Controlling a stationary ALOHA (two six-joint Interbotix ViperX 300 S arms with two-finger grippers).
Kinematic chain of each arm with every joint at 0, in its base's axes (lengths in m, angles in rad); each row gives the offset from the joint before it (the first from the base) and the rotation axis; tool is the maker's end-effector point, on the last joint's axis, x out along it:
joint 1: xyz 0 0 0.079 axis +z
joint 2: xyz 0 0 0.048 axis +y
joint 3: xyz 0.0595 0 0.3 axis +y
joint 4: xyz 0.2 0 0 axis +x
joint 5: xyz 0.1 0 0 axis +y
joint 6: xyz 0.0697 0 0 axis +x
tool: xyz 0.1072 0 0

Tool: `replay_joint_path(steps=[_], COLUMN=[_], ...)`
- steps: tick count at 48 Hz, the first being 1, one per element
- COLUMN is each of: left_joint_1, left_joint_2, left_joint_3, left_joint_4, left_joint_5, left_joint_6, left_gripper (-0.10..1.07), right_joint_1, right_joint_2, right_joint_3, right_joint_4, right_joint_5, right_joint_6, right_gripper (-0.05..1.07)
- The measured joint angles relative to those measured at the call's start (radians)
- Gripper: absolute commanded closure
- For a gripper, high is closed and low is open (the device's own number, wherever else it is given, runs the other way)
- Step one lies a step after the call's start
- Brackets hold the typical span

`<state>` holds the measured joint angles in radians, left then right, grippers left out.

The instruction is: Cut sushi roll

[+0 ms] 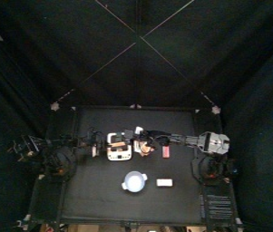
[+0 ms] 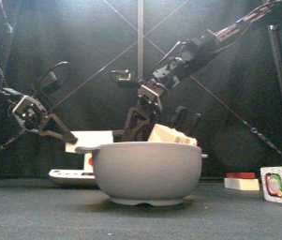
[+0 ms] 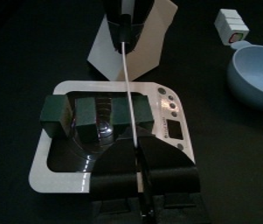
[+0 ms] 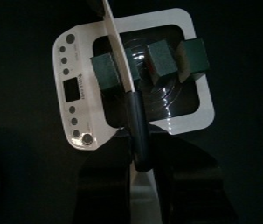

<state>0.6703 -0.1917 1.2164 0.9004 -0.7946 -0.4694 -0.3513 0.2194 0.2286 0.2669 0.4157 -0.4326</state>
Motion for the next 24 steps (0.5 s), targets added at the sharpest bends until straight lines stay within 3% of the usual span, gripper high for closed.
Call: replay_joint_path(steps=[24], left_joint_1=[-0.017], left_joint_2=[-0.002], left_joint_3=[0.002], left_joint_4=[-0.002], left_joint_5=[0.0], left_joint_6=[-0.002], left_gripper=[0.84], right_joint_1=[0.0], right_joint_2=[0.0], right_joint_3=[0.0], right_joint_4=[0.0], right_joint_5=[0.0], right_joint_6=[0.002], right_gripper=[0.55])
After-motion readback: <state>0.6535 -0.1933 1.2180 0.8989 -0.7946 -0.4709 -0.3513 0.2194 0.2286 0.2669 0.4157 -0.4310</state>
